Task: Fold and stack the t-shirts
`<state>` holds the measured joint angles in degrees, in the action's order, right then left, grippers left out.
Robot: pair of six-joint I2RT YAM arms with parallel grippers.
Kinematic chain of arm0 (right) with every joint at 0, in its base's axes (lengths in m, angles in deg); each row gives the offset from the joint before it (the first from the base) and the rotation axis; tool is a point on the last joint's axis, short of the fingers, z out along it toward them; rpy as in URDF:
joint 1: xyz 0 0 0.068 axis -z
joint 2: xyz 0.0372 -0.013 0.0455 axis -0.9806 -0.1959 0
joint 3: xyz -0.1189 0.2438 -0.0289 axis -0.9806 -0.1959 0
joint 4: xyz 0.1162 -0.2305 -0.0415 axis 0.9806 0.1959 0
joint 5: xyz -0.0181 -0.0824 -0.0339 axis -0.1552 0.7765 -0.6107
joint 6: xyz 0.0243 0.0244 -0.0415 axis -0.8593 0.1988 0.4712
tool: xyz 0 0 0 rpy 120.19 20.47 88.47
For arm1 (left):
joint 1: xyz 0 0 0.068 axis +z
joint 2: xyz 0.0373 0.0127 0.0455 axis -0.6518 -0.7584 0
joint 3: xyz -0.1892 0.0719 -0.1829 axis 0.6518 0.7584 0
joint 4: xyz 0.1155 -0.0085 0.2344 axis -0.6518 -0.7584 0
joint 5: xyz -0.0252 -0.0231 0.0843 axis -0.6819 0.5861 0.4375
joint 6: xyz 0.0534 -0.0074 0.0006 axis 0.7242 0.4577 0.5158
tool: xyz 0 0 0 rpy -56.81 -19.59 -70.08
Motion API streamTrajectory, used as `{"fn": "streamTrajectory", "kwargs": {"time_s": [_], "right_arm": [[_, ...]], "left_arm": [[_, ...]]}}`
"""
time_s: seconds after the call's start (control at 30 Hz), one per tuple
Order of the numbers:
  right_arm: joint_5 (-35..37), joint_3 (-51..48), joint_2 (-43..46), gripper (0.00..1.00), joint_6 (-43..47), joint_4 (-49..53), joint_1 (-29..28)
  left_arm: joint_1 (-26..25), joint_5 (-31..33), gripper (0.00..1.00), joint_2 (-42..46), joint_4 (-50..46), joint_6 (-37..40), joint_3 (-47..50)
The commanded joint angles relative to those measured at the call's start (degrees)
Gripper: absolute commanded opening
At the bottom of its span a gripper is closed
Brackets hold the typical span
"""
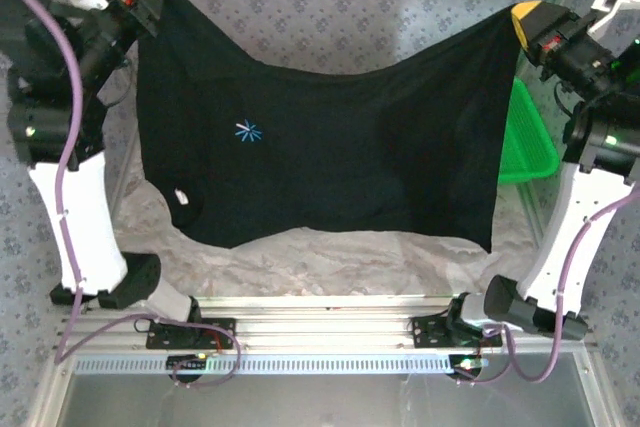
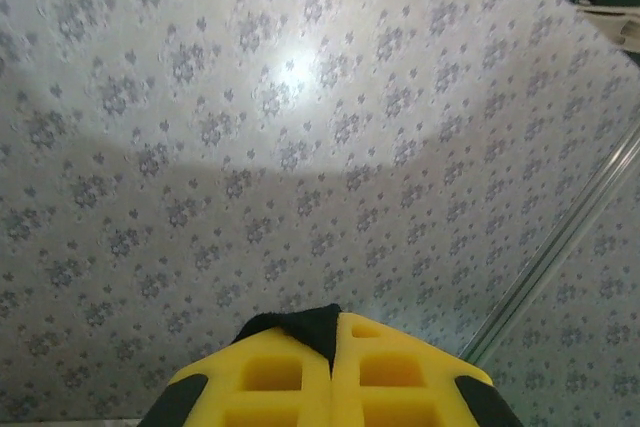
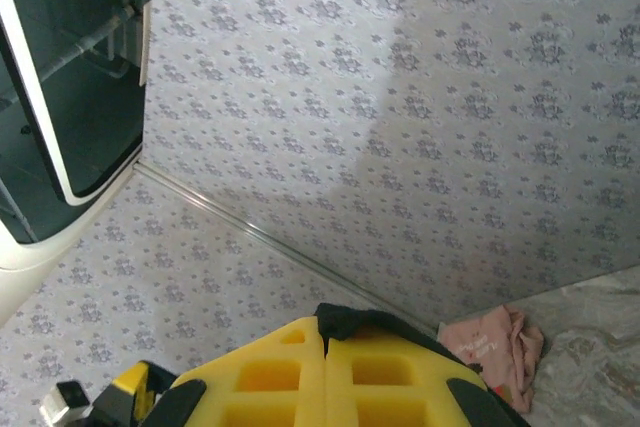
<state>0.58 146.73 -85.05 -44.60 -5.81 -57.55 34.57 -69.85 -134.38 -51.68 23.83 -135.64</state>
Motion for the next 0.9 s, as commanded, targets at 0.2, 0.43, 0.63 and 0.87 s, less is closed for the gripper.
{"fn": "streamTrajectory", "kwargs": {"time_s": [0.2,0.43,0.63,0.87], "right_arm": [[4.1,6.6,-14.1,0.00,5.1,-3.5,-3.5],[5.6,22.4,-29.3,0.00,-0.4,-11.9,-4.8],[8.1,46.4,-43.6,0.00,-9.0,-18.0,-4.3],[8.0,42.1,-42.6,0.00,-10.2,-23.5,-1.2]], "left_arm": [[2.7,-10.2,0.00,-19.1,12.8,-12.5,-19.0],[7.3,-11.8,0.00,-27.0,30.5,-26.7,-21.4],[10.2,-9.4,0.00,-27.0,37.0,-27.6,-22.1],[12.3,-11.9,0.00,-25.6,40.1,-22.4,-22.1]]}}
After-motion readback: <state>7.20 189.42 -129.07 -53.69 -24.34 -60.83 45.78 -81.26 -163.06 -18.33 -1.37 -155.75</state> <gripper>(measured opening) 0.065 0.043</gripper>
